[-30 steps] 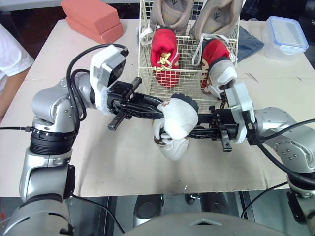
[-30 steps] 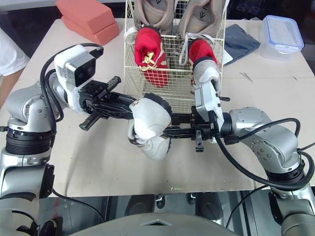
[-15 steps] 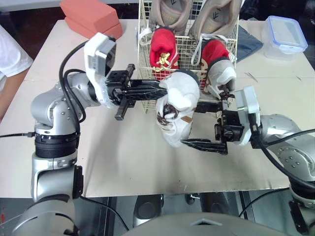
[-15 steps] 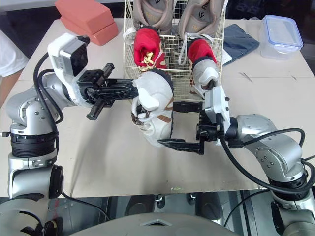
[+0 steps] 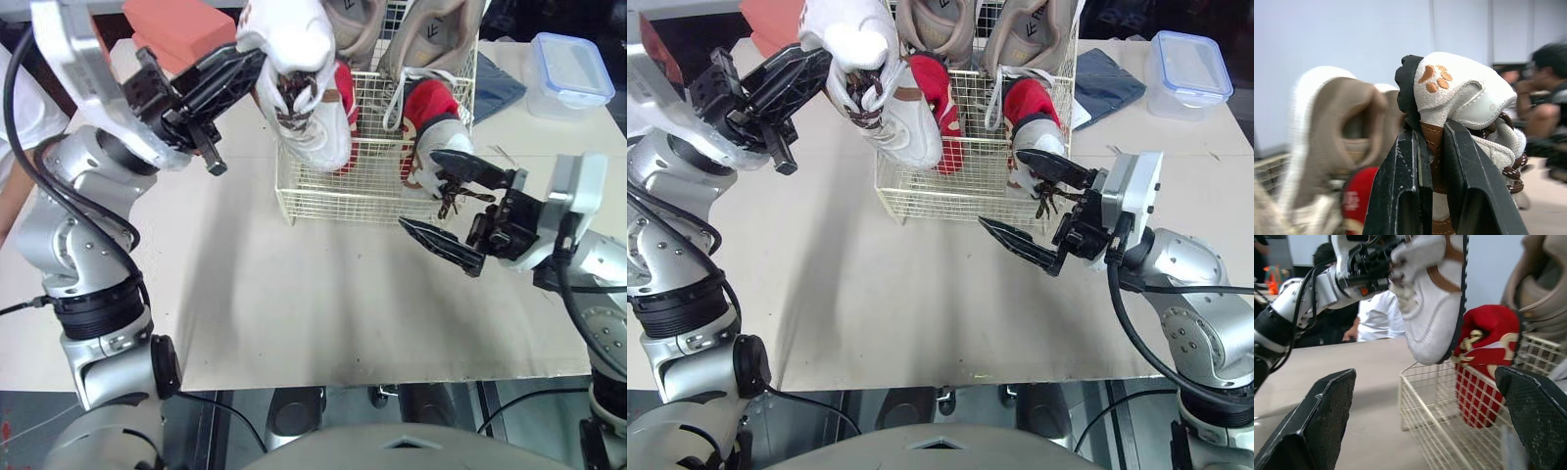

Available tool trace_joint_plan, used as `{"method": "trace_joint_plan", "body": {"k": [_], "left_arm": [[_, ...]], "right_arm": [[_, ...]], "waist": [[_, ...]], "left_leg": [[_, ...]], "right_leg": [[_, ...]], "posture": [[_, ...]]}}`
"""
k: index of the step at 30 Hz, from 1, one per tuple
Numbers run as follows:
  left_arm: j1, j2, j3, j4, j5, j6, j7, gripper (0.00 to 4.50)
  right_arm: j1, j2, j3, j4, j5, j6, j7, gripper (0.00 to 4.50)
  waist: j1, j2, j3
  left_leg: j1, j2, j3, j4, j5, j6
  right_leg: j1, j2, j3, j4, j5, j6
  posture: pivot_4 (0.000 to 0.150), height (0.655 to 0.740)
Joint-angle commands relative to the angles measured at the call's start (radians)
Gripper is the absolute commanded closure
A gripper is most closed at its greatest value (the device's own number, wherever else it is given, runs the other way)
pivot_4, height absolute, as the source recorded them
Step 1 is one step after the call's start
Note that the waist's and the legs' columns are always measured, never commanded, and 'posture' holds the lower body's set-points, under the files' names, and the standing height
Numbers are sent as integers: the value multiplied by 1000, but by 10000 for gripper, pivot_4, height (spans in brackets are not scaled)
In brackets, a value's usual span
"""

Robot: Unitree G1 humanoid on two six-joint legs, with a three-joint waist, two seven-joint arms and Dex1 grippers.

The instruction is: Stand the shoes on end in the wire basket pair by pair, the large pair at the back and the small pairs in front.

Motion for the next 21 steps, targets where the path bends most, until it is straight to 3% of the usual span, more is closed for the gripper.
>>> {"method": "trace_joint_plan", "body": {"k": [1, 10, 21], "left_arm": [[31, -20, -27, -36, 50, -85, 7, 43772], [122, -76, -87, 20, 170, -249, 2, 43772], [193, -95, -128, 95, 192, -322, -21, 43772]], "right_arm": [[49, 8, -28, -60, -28, -64, -18, 0], [235, 26, -19, -122, -92, -167, -26, 0], [267, 49, 25, -113, -115, -225, -22, 0]], "waist": [[0, 0, 0], [-1, 0, 0], [-1, 0, 0]], "left_leg": [[0, 0, 0, 0, 0, 0], [0, 0, 0, 0, 0, 0], [1, 0, 0, 0, 0, 0]], "right_leg": [[0, 0, 0, 0, 0, 0], [0, 0, 0, 0, -1, 1], [0, 0, 0, 1, -2, 3]], "posture": [[1500, 6860], [1500, 6860], [1500, 6860]]}}
